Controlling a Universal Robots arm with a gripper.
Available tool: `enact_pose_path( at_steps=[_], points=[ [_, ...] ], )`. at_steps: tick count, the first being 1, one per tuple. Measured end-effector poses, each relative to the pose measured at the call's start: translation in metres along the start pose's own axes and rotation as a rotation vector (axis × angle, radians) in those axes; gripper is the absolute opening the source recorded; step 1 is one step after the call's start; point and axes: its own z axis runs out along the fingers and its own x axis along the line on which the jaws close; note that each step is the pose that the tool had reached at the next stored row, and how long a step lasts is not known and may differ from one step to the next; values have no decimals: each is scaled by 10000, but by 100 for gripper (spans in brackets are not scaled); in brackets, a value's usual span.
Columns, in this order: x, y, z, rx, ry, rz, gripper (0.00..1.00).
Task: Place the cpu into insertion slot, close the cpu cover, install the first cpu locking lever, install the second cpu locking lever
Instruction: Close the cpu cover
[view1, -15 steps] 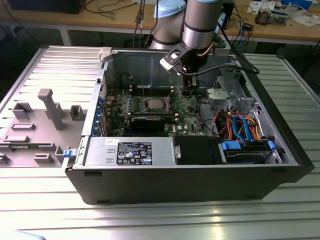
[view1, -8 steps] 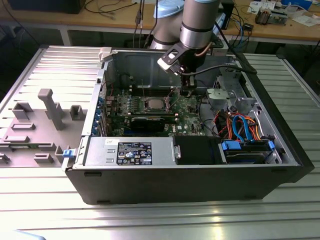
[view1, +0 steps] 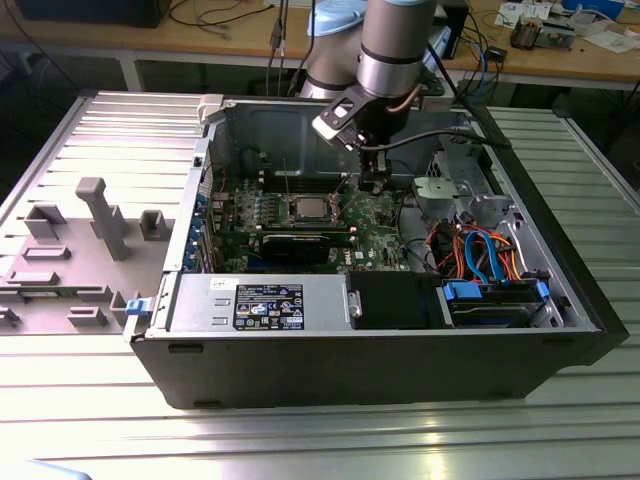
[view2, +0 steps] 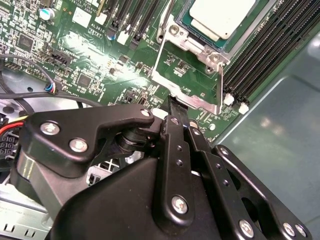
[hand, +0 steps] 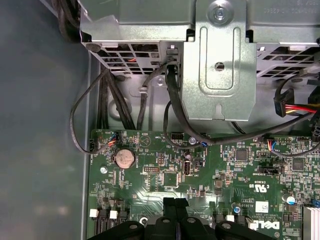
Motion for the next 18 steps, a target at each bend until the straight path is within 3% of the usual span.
enact_pose_path(
  at_steps=[9,18],
  points=[
    [1,-14,0,1,0,0,11],
    [3,-76,-1,0,0,0,11]
  ],
)
